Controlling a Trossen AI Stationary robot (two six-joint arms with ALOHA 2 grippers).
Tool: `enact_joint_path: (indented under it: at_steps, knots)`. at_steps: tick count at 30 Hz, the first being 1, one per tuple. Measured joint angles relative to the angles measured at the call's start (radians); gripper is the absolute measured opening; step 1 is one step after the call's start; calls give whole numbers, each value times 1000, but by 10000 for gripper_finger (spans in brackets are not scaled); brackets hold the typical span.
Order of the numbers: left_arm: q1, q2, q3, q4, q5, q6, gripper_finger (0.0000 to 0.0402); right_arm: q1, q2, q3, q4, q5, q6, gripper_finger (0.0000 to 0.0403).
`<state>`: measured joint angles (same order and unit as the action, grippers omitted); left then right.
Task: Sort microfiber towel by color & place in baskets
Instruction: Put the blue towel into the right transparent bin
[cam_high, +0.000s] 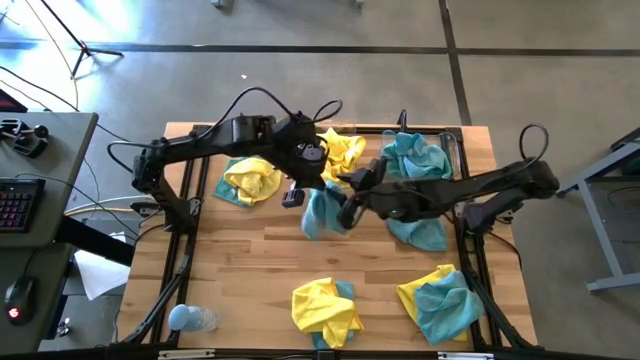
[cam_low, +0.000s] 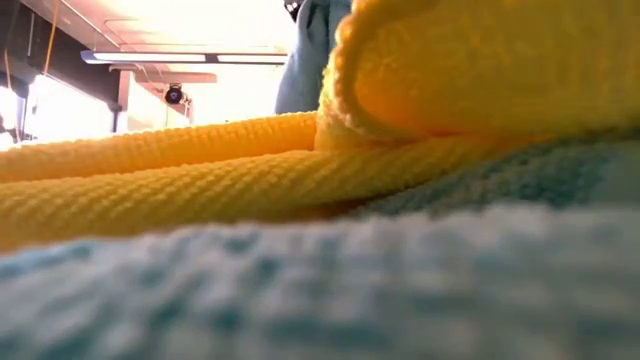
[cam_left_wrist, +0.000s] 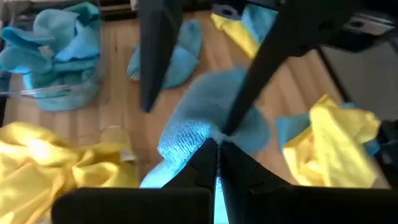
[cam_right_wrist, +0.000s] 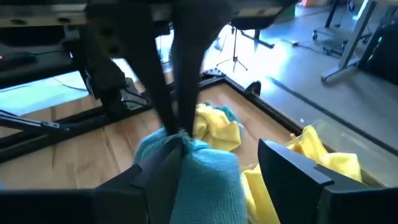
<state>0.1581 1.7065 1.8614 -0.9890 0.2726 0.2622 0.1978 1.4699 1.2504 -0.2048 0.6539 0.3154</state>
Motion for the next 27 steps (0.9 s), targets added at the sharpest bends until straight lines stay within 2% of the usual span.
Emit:
enact_joint_path:
  at_steps: [5, 8, 12, 15, 18, 25, 27]
  knots:
    - [43, -8, 15, 51, 8, 36, 0, -9, 80, -3, 18, -42, 48, 213]
    - [63, -13, 14, 74, 19, 36, 0, -8, 94, 0, 91, -46, 46, 213]
    - [78, -25, 13, 84, 121, 36, 0, -14, 121, -1, 123, -42, 49, 213]
    - [76, -29, 13, 119, 159, 16, 0, -22, 123, 0, 139, -34, 50, 201]
    - [71, -27, 13, 123, 165, -5, 0, -24, 129, 0, 140, -34, 50, 164]
    - [70, -27, 13, 120, 159, 2, 1, -23, 128, -1, 140, -38, 45, 20]
    - [78, -27, 13, 117, 159, 3, 3, -23, 128, -1, 141, -46, 48, 11]
